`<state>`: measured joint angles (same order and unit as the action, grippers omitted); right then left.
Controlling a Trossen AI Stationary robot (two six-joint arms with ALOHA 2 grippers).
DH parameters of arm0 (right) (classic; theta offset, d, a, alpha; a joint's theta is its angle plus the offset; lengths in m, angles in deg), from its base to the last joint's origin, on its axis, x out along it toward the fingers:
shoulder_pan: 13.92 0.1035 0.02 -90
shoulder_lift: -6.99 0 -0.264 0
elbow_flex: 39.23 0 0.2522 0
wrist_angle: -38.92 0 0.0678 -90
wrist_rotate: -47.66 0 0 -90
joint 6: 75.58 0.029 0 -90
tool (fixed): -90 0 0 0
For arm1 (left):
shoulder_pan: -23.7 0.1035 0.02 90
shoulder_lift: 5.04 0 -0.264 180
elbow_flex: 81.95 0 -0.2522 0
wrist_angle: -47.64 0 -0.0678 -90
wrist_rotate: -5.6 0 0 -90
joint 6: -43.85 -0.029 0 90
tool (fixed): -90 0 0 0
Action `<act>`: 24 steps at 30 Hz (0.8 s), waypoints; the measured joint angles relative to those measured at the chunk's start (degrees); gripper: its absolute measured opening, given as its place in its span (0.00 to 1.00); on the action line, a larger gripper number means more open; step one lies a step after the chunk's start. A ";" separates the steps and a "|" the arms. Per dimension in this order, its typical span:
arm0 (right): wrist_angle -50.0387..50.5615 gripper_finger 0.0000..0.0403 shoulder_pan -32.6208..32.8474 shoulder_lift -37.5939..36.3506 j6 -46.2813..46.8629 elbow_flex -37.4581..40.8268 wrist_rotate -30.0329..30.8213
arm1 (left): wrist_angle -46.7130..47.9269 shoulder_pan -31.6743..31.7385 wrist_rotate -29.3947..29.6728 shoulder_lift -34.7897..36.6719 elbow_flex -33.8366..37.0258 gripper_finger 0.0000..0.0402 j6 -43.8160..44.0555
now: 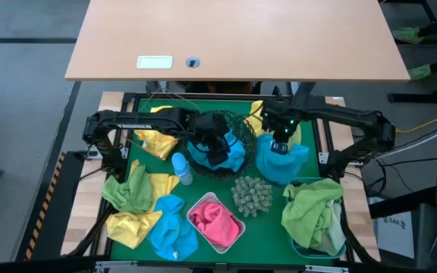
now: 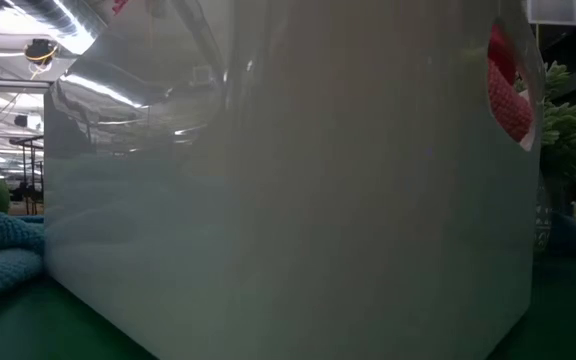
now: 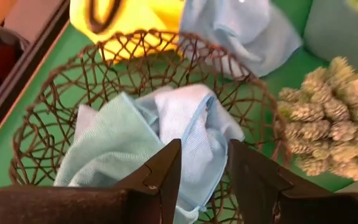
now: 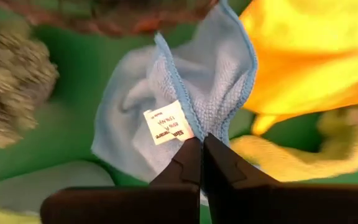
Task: Sort microfiber towel by color & place in baskets
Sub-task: Put the blue microfiber cloth into the circular wire basket
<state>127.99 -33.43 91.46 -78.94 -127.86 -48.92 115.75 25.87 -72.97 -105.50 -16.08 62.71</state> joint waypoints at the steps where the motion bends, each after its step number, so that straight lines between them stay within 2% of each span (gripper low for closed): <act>1: 1.26 0.01 0.00 0.00 0.00 -2.32 0.59 | 0.56 0.00 0.01 0.00 -1.07 0.31 -0.03; 8: 5.90 0.00 0.00 0.00 0.35 -19.41 3.09 | 3.35 -0.11 0.03 0.02 -9.18 0.31 -2.76; 13: 5.06 0.01 0.00 -0.05 0.50 -31.36 3.01 | 4.76 -0.11 0.03 0.02 -14.42 0.31 -3.20; 19: -1.90 0.01 0.00 -0.09 4.75 -41.77 2.98 | 6.31 -0.18 -0.42 0.02 -18.88 0.31 -5.54; 24: -11.69 0.01 0.00 -0.09 6.65 -45.67 0.68 | 6.77 -0.60 -0.42 0.02 -20.57 0.31 -5.56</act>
<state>116.30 -33.43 91.37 -72.29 -173.54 -48.24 122.52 25.27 -73.40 -105.48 -36.65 57.15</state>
